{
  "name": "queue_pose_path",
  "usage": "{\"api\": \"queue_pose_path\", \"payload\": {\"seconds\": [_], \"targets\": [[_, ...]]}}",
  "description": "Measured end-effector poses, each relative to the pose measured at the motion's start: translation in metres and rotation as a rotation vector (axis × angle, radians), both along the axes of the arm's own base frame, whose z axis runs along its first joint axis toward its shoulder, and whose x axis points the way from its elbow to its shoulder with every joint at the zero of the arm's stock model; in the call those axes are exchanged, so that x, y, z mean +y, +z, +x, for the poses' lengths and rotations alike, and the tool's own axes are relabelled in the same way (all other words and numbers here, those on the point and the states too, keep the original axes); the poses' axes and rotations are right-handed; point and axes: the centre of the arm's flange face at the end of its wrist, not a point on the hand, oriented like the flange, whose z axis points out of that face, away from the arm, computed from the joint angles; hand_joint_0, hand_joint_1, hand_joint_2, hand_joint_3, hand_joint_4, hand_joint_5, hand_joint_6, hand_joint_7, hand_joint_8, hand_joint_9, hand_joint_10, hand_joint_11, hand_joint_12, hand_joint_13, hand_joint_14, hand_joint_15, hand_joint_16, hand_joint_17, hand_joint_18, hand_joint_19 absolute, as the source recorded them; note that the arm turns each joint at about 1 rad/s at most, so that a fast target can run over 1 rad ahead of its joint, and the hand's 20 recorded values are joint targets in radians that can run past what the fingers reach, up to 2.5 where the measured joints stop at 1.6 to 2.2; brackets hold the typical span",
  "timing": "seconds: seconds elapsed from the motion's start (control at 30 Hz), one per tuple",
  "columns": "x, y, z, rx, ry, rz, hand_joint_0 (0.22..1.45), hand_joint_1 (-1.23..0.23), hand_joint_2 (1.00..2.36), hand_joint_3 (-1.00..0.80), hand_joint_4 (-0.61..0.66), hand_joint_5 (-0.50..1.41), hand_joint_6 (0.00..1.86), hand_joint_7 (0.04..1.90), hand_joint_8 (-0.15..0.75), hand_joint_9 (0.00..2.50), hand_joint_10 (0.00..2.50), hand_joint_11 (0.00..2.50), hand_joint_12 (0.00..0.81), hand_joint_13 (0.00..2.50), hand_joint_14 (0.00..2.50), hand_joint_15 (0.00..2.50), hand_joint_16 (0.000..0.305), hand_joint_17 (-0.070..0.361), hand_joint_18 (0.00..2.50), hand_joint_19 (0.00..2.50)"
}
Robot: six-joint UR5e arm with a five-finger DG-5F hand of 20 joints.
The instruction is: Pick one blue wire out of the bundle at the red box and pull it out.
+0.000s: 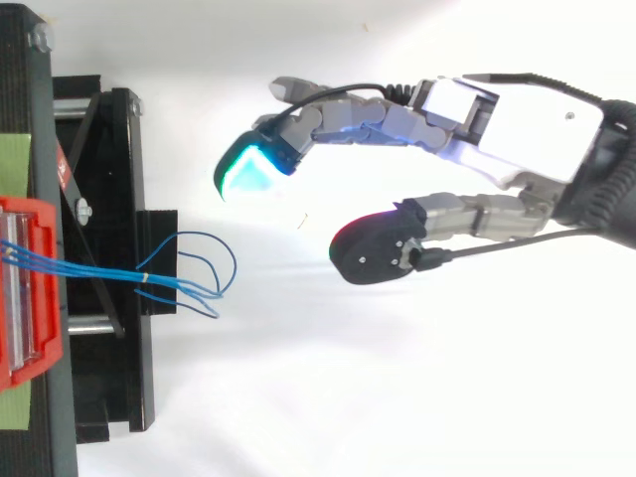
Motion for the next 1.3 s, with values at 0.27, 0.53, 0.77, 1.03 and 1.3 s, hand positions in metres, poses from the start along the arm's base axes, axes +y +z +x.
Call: {"api": "queue_pose_path", "payload": {"seconds": [0.27, 0.53, 0.77, 1.03, 1.3], "targets": [[0.003, -0.008, 0.033, -0.036, -0.004, 0.027, 0.49, -0.43, 1.00, -0.50, 0.26, -0.15, 0.50, 0.78, 0.278, 0.37, 0.00, 0.05, 0.366, 0.00, 0.00, 0.06, 0.068, 0.154, 0.00, 0.17], [0.013, -0.030, 0.059, -0.062, 0.008, 0.047, 0.50, -0.54, 1.00, -0.50, 0.28, -0.14, 0.50, 0.87, 0.278, 0.39, 0.00, 0.09, 0.364, 0.00, 0.00, 0.07, 0.067, 0.152, 0.00, 0.19], [0.026, -0.044, 0.076, -0.087, 0.026, 0.077, 0.52, -0.59, 1.00, -0.50, 0.31, -0.12, 0.50, 1.01, 0.279, 0.41, 0.01, 0.13, 0.361, 0.00, 0.00, 0.08, 0.066, 0.148, 0.00, 0.20], [0.036, -0.042, 0.080, -0.104, 0.036, 0.076, 0.54, -0.63, 1.00, -0.43, 0.29, -0.11, 0.50, 1.15, 0.274, 0.40, 0.01, 0.16, 0.357, 0.00, 0.00, 0.09, 0.065, 0.145, 0.00, 0.21], [0.039, -0.029, 0.089, -0.127, 0.039, 0.075, 0.55, -0.65, 1.00, -0.43, 0.30, -0.11, 0.50, 1.19, 0.276, 0.41, 0.01, 0.17, 0.357, 0.00, 0.00, 0.09, 0.064, 0.144, 0.00, 0.23]]}}
